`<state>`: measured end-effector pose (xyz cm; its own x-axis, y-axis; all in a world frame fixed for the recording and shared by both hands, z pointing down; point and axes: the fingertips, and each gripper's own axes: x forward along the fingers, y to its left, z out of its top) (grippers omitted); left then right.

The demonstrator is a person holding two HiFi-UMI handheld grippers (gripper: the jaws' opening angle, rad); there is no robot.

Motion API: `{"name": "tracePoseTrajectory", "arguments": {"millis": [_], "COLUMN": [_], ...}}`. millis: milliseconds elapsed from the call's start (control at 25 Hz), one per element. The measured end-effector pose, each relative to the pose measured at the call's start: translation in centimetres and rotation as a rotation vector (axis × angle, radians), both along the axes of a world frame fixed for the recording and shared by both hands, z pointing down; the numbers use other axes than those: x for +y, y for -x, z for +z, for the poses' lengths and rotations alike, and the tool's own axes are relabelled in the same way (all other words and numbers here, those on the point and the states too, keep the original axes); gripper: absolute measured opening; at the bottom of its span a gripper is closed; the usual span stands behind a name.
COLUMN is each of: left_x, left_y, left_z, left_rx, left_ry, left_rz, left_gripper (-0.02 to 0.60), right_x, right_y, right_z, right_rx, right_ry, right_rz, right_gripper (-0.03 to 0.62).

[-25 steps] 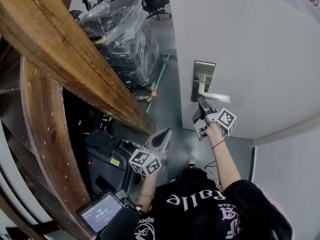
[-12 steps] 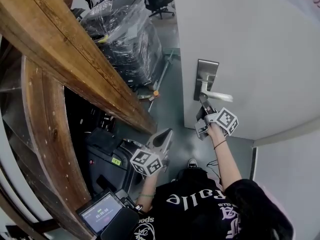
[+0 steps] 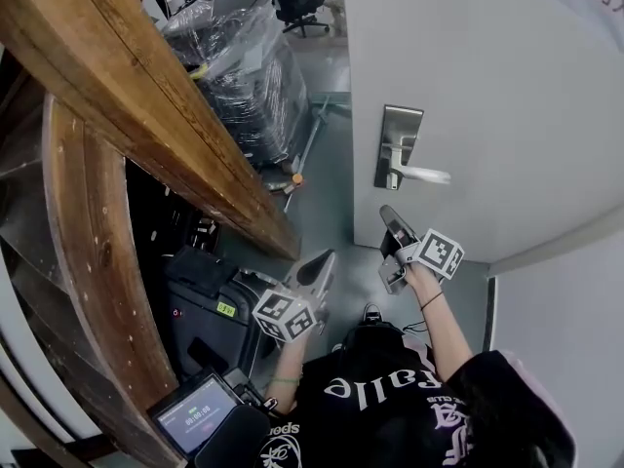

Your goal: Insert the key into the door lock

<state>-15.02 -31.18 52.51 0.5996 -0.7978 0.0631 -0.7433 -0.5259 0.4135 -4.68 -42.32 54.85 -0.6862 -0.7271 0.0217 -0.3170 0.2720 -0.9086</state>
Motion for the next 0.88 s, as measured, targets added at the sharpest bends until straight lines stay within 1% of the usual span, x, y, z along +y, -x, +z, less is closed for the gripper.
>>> {"name": "tracePoseTrajectory", "arguments": {"millis": [160,280,400,440,560,760,880], "left_x": [2.2,4.3,7.0,7.9,10.5,14.5,16.2], "left_y": [-0.1,-0.3,-0.3,-0.3,0.1,0.3,-0.4], "left_z": [0.1,0.1,0.2,0.2,1.1,2.8,2.6], "left_rx": [0.006,0.007,0.01,0.012,0.015,0.027,0.035], "left_ry": [0.003,0.005,0.006,0.008,0.026,0.069,0.068], "left_rz": [0.034,0.063,0.086,0.091,0.101,0.107,0.119], "left_gripper": [0.005,0.005,0.005,0.005,0.005,0.005,0.005], "right_x": [4.8,8.8,12.6,13.7,16.9,21.8,24.0], "right_y": [1.0,2.0,1.8,1.8,2.3,1.5,0.1], "right_z": [-0.4,-0.8,0.1,0.2,-0.4,0.2,0.6], "right_rx": [0.052,0.036,0.1,0.112,0.115,0.161,0.219], "right_ry": [-0.007,-0.014,0.024,0.023,-0.02,-0.008,-0.015], "right_rz": [-0.056,-0.084,-0.057,-0.051,-0.048,-0.022,-0.001], "right_gripper": [0.038,0.037,0.035,0.034,0.026,0.018,0.018]}}
